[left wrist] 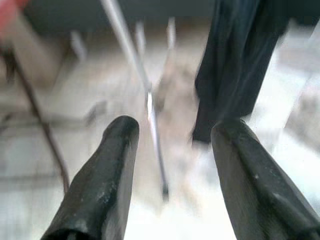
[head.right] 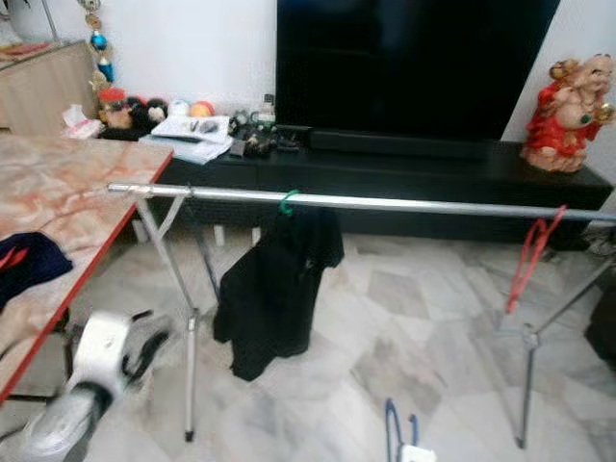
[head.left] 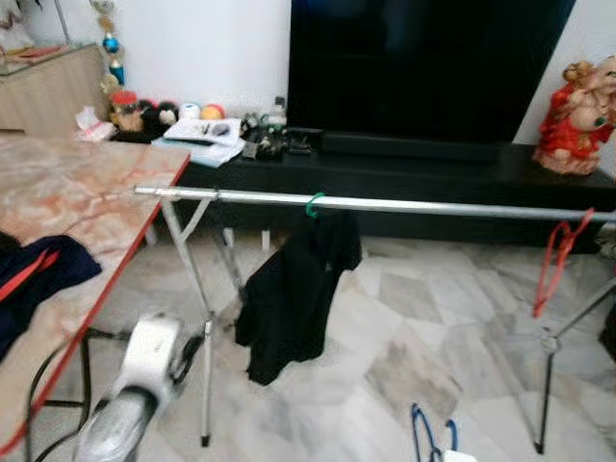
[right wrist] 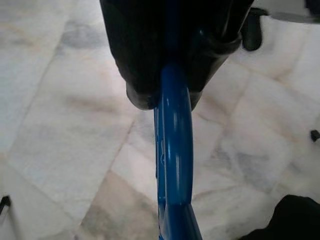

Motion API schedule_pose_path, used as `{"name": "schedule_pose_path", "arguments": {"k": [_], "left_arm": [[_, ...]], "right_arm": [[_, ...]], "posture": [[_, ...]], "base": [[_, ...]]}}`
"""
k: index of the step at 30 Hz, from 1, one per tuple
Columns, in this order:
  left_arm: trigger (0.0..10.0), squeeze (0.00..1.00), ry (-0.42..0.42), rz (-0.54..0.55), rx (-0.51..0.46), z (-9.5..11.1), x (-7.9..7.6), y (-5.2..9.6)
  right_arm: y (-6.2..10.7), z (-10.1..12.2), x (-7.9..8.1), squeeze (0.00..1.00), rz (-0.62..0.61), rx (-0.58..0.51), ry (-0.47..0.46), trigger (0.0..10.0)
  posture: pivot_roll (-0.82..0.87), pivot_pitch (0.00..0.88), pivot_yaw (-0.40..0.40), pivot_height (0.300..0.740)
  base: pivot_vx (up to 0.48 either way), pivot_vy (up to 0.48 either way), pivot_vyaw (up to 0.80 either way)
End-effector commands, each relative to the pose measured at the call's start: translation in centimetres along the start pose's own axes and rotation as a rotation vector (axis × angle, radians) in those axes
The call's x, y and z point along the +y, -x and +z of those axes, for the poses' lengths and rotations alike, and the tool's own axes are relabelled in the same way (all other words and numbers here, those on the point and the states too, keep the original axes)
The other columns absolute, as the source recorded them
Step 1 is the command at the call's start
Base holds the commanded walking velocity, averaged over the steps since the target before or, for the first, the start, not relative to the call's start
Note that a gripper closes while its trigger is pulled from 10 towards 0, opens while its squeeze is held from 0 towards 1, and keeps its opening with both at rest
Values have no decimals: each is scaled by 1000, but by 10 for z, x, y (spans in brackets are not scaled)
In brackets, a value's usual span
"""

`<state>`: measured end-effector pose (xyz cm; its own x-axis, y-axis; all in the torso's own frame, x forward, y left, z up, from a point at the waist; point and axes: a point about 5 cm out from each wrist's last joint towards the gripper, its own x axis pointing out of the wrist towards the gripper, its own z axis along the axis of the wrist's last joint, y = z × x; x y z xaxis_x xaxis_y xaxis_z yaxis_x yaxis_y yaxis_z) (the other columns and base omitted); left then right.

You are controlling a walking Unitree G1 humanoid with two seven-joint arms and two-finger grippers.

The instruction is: Hang hanger

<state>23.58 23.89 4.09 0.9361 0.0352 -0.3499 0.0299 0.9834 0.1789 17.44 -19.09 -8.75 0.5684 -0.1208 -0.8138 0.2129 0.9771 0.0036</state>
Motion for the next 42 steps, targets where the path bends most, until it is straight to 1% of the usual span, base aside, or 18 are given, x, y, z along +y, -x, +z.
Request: {"name": "schedule_pose_path", "arguments": {"k": [1,2,3,4,6,7,8,10,11,12,18,20,24,27,33,37,40,42], "left_arm": [[10000,0,47,-32,132,-36,-4,-1],[10000,0,47,-32,132,-36,-4,-1],[10000,0,55,-18,244,-65,-3,3],[10000,0,75,0,322,-83,-3,8],[10000,0,75,0,322,-83,-3,8],[10000,0,77,14,397,-99,-4,15],[10000,0,77,14,397,-99,-4,15],[10000,0,124,40,583,-137,-11,39],[10000,0,139,47,626,-147,-14,45],[10000,0,176,74,646,-152,-16,50],[10000,0,226,78,638,-157,-26,50],[10000,0,215,77,627,-156,-26,49],[10000,0,207,85,636,-155,-26,46],[10000,0,197,77,636,-155,-27,46],[10000,0,183,64,656,-160,-31,52],[10000,0,179,56,660,-161,-31,52],[10000,0,176,55,664,-162,-31,53],[10000,0,154,44,685,-166,-28,58]], "right_arm": [[-1,3,3,0,0,-8,-25,10000],[-1,3,3,0,0,-8,-25,10000],[-1,3,3,0,-5,-9,-28,10000],[-1,3,2,0,-8,-11,-30,10000],[-1,3,2,0,-8,-11,-30,10000],[-1,3,1,0,-13,-13,-35,10000],[-1,3,1,0,-13,-13,-35,10000],[-1,4,-2,0,-22,-15,-32,10000],[-1,4,-3,0,-24,-15,-27,10000],[0,4,-5,0,-28,-16,-27,10000],[0,3,-11,0,-42,-12,-25,10000],[0,3,-12,0,-46,-12,-38,10000],[0,5,-12,0,-37,-17,-15,10000],[0,6,-11,0,-43,-28,-40,10000],[0,5,-11,0,-46,-21,-30,10000],[0,7,-10,0,-47,-48,-72,10000],[0,7,-10,0,-48,-51,-74,10000],[0,7,-9,0,-47,-58,-80,10000]], "posture": [[186,0,-17,740],[186,0,-17,740],[186,0,-17,740],[170,0,-10,740],[170,0,-10,740],[163,0,-9,740],[163,0,-9,740],[151,0,-18,740],[152,0,-20,740],[154,0,-28,740],[162,0,-33,740],[166,0,-39,740],[168,0,-47,740],[161,0,-39,740],[174,0,-39,740],[168,0,-26,740],[172,0,-24,740],[172,0,-20,740]], "base": [[0,0,0],[0,0,0],[0,0,0],[0,0,0],[0,0,0],[0,0,0],[0,0,0],[0,0,0],[0,0,0],[0,0,0],[180,0,0],[311,0,0],[324,0,0],[330,0,0],[344,0,0],[351,0,0],[356,0,0],[360,0,0]]}}
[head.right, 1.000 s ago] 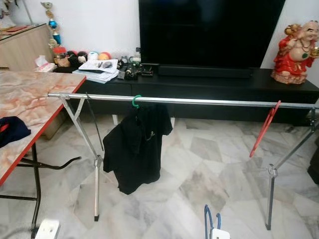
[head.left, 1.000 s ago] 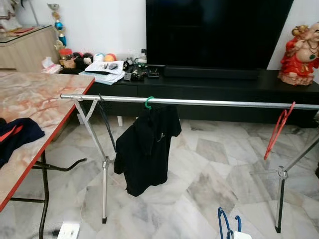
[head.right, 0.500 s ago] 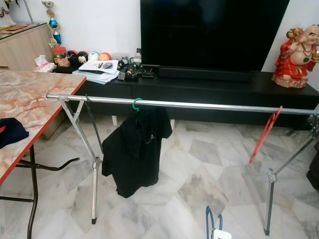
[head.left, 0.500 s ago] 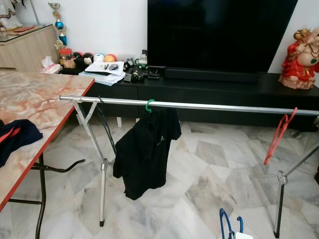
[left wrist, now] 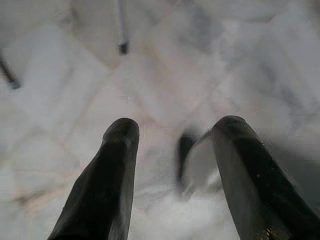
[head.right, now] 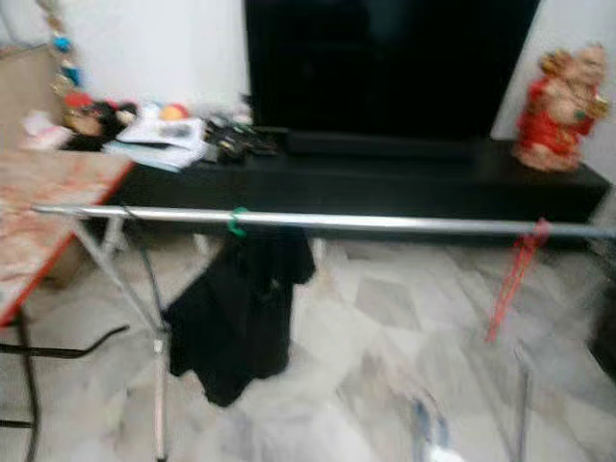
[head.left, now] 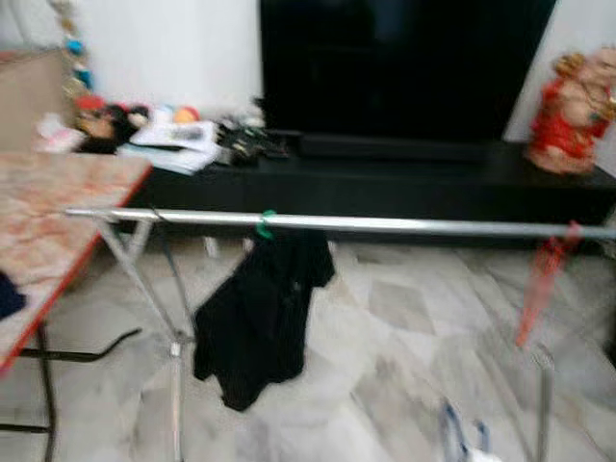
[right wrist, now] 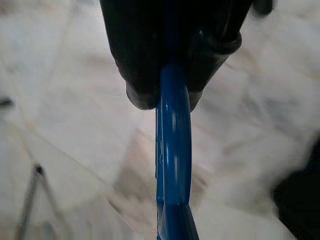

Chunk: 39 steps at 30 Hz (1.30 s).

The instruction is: Hang hanger

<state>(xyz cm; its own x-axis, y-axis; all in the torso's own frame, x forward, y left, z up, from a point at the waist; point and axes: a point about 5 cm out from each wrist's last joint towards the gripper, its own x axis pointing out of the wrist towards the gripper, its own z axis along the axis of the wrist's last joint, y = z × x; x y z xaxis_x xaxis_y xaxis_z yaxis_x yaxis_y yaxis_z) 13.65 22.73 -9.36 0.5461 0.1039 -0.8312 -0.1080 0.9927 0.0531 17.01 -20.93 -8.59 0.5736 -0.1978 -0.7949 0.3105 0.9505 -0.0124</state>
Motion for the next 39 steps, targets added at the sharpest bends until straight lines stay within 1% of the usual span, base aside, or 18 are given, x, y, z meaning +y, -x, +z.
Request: {"name": "schedule_pose_path", "arguments": {"k": [1,9,10,12,15,17,18,19,20,21,25,26,28,30,32,36,38,39], "left_arm": [[10000,0,-27,29,48,-13,13,4],[10000,0,-23,51,88,-21,28,9],[10000,0,-23,54,92,-22,30,10],[10000,0,-25,60,102,-24,34,11],[10000,0,-45,61,122,-28,35,13],[10000,0,-50,61,125,-29,35,13],[10000,0,-51,59,129,-31,33,13],[10000,0,-51,59,129,-31,33,13],[10000,0,-51,58,131,-31,32,13],[10000,0,-53,56,132,-31,31,13],[10000,0,-56,51,133,-31,29,12],[10000,0,-56,51,133,-31,29,12],[10000,0,-55,54,134,-31,30,12],[10000,0,-52,57,136,-31,32,12],[10000,0,-51,60,137,-30,33,13],[10000,0,-62,57,146,-31,35,13],[10000,0,-74,51,149,-31,35,13],[10000,0,-78,46,150,-32,33,13]], "right_arm": [[-1,6,10,0,27,-25,-10,10000],[-1,8,11,0,30,-45,-15,10000],[-1,9,11,0,33,-53,-3,10000],[-1,13,13,0,58,-86,60,10000],[-1,19,16,0,102,-129,101,10000],[-1,19,16,0,106,-135,108,10000],[-4,52,22,0,108,-235,99,10000],[-4,52,22,0,108,-235,99,10000],[-4,94,31,0,109,-351,82,10000],[-3,105,33,0,108,-386,71,10000],[0,129,37,0,91,-483,35,10000],[0,129,37,0,91,-483,35,10000],[2,137,37,0,82,-525,21,10000],[4,140,36,0,80,-553,-9,10000],[4,138,34,0,73,-567,-22,10000],[8,123,22,0,45,-606,-15,10000],[9,124,19,0,34,-625,-20,10000],[10,130,18,0,32,-644,-25,10000]], "posture": [[172,0,-20,740],[172,0,-18,740],[172,0,-18,740],[163,0,-13,740],[143,0,-1,740],[143,0,-1,740],[144,0,2,740],[144,0,2,740],[148,0,1,740],[150,0,0,740],[161,0,-6,740],[161,0,-6,740],[162,0,-9,740],[159,0,-14,740],[158,0,-14,740],[147,0,-4,740],[138,0,0,740],[135,0,1,740]], "base": [[360,0,0],[365,0,0],[368,0,0],[364,0,0],[233,0,0],[0,0,0],[0,0,0],[0,0,0],[0,0,0],[0,0,0],[0,0,0],[0,0,0],[0,0,0],[0,0,0],[0,0,0],[0,0,0],[0,0,0],[0,0,0]]}}
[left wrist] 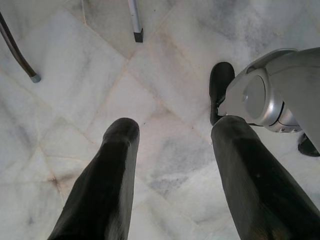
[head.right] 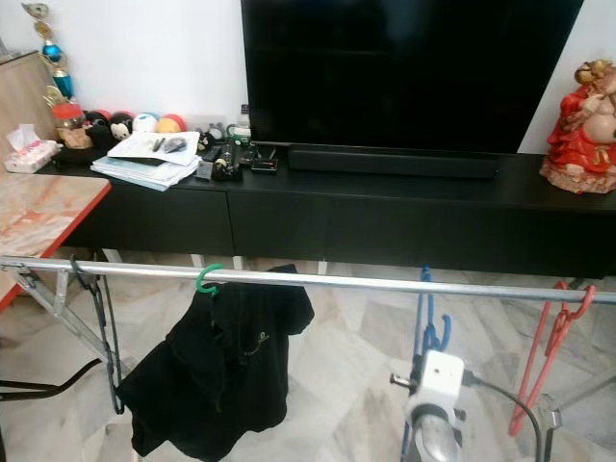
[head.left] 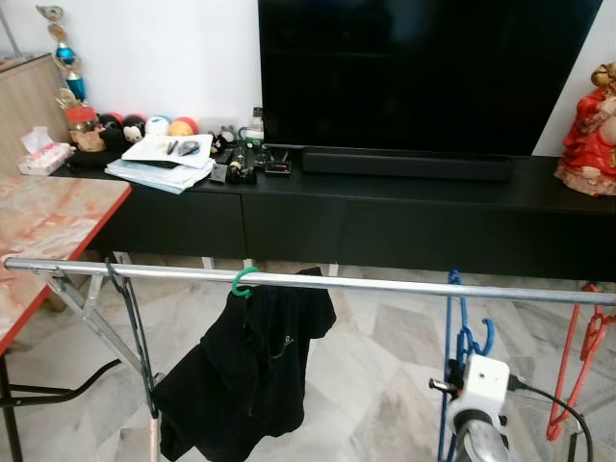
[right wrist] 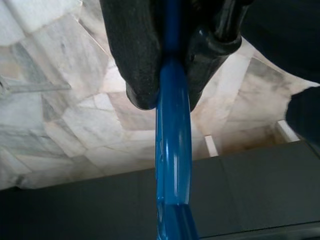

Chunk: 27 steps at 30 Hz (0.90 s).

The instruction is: Hang hanger

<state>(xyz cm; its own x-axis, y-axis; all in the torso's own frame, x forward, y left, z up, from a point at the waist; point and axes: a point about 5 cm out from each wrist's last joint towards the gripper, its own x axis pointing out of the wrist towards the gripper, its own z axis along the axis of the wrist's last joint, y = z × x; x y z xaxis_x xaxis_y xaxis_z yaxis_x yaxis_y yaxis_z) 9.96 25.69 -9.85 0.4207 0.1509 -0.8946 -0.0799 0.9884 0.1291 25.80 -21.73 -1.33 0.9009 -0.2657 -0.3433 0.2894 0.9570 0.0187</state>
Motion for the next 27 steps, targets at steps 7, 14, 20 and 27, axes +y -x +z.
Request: {"name": "schedule_pose_path", "arguments": {"k": [7,14,20,27], "left_arm": [[10000,0,-30,-28,0,3,-15,-3],[10000,0,-36,-43,6,-1,-21,-2],[10000,0,-31,-44,26,-13,-12,1],[10000,0,-35,-52,28,-15,-14,2]], "right_arm": [[-30,55,10,0,33,-80,81,10000],[-34,64,23,0,88,-75,82,10000],[-37,62,25,0,88,5,102,10000],[-40,64,26,0,109,41,86,10000]], "posture": [[137,0,-5,740],[160,0,-15,740],[168,0,-15,740],[167,0,-15,740]], "base": [[0,0,0],[0,0,0],[0,0,0],[0,0,0]]}}
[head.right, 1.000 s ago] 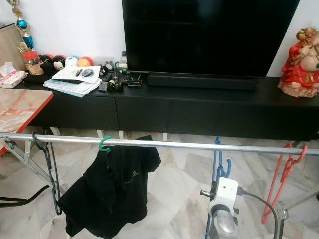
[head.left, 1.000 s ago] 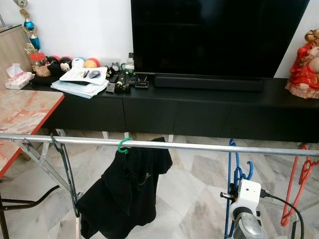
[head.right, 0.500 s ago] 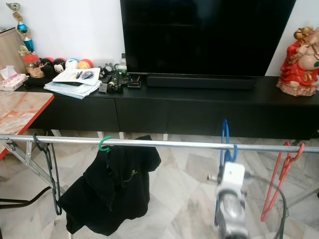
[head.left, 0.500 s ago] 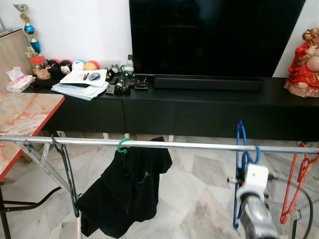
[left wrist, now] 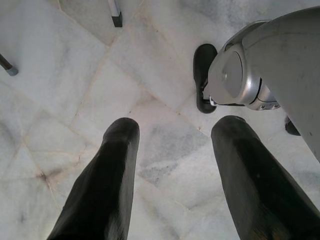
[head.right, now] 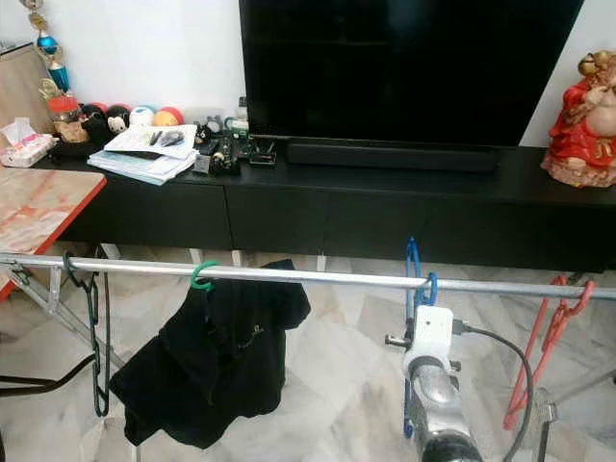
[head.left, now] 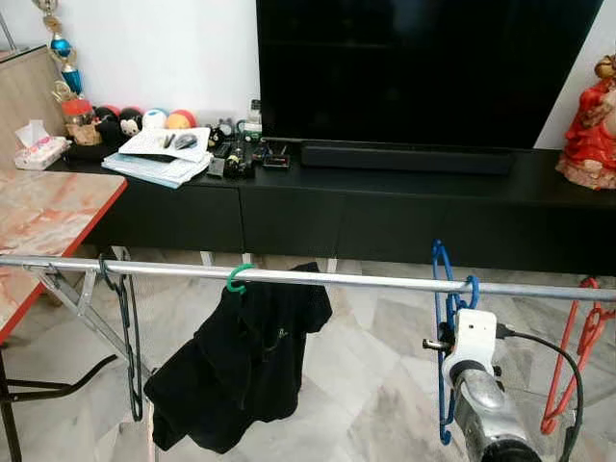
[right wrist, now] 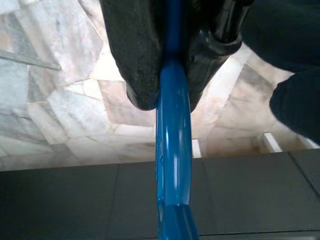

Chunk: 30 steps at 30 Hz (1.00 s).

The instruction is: Hang hanger

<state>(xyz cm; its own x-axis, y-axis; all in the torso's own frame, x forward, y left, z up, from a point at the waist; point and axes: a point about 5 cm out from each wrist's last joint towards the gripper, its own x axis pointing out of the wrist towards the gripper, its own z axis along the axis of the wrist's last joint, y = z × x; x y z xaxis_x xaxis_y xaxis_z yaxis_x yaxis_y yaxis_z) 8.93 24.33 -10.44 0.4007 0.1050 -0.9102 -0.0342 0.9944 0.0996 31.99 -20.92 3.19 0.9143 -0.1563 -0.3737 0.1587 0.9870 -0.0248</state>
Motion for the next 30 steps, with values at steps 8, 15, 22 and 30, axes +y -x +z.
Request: {"name": "schedule_pose_path", "arguments": {"k": [8,15,22,30], "left_arm": [[10000,0,-6,-22,3,-4,-6,0],[10000,0,-14,-27,5,0,-7,-1],[10000,0,-18,-26,4,1,-7,-1],[10000,0,-28,-30,5,1,-7,-1]], "right_arm": [[-4,2,-1,0,18,76,-16,10000],[-2,-6,1,0,41,119,-38,10000],[2,-4,-1,1000,40,33,-34,10000],[9,-4,-5,1000,31,-84,-85,10000]], "posture": [[165,0,-18,740],[167,0,-19,740],[166,0,-20,740],[157,0,-14,740]], "base": [[0,0,0],[0,0,0],[0,0,0],[0,0,0]]}}
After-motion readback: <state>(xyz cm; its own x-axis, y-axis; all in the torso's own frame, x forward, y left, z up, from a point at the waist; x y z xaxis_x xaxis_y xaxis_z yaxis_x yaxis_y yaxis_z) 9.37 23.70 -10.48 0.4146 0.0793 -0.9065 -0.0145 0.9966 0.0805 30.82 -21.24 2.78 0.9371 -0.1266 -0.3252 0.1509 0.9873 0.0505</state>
